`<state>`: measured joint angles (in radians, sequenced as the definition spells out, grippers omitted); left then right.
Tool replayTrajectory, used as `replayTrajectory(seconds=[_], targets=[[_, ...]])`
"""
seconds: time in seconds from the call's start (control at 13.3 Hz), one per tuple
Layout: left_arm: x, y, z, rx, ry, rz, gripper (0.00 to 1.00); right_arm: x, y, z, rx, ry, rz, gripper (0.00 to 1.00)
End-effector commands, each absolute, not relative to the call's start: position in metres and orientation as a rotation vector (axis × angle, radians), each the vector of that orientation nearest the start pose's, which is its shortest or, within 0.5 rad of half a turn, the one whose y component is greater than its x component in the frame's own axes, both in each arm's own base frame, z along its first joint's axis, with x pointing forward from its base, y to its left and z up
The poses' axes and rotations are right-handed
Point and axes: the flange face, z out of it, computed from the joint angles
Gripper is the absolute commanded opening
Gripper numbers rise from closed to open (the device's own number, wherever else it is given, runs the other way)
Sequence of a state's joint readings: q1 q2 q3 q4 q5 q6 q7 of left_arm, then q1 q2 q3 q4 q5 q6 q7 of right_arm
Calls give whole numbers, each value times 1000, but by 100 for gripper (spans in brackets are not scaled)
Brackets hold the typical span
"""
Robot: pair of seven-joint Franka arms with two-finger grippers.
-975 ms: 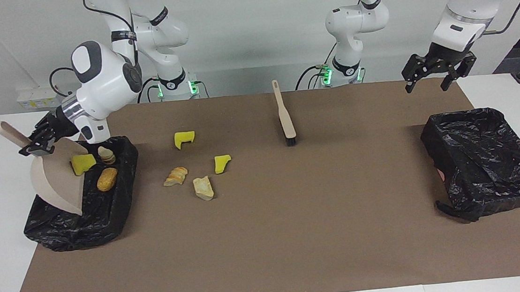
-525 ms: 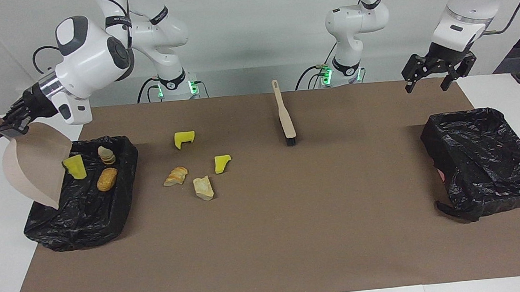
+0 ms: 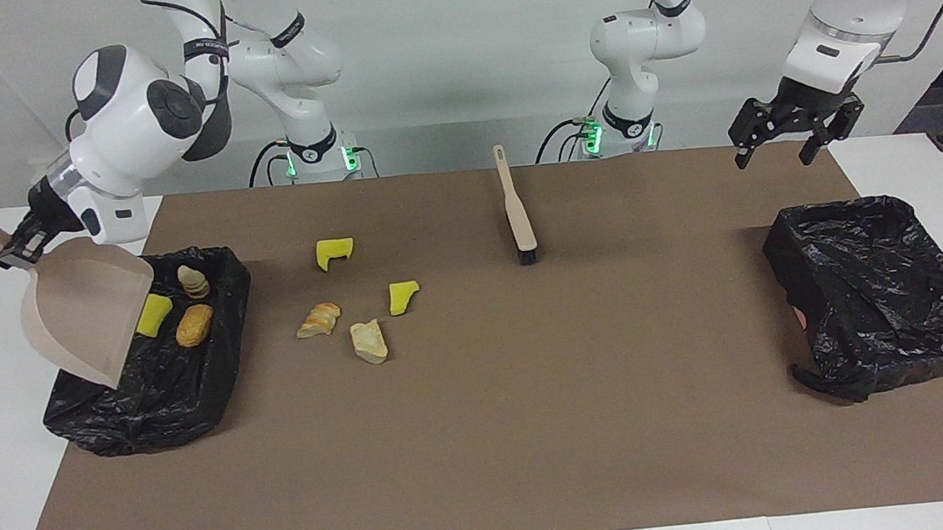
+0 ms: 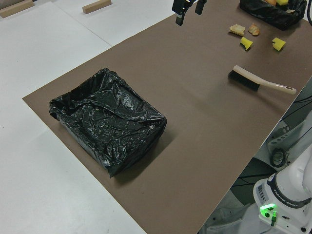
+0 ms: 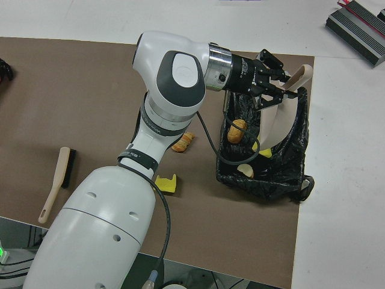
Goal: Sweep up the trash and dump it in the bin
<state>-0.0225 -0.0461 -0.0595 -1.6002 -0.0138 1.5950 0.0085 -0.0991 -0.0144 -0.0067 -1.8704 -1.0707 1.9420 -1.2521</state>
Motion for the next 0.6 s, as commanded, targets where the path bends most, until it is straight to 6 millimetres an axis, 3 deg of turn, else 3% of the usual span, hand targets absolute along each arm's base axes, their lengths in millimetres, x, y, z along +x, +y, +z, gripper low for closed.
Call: replayTrajectory(seconds=[0.0, 0.22, 0.38, 0.53], targets=[[538, -44, 644, -3137, 157, -53, 100, 574, -127, 571, 1706, 1536, -625, 0], [538, -44, 644, -3137, 157, -53, 100, 573, -134, 559, 1886, 1503, -514, 0], [538, -44, 644, -3137, 157, -53, 100, 573, -136, 553, 2052, 1357, -408, 0], [538, -44, 644, -3137, 157, -53, 100, 575, -123, 551, 2157, 1236, -324, 0]])
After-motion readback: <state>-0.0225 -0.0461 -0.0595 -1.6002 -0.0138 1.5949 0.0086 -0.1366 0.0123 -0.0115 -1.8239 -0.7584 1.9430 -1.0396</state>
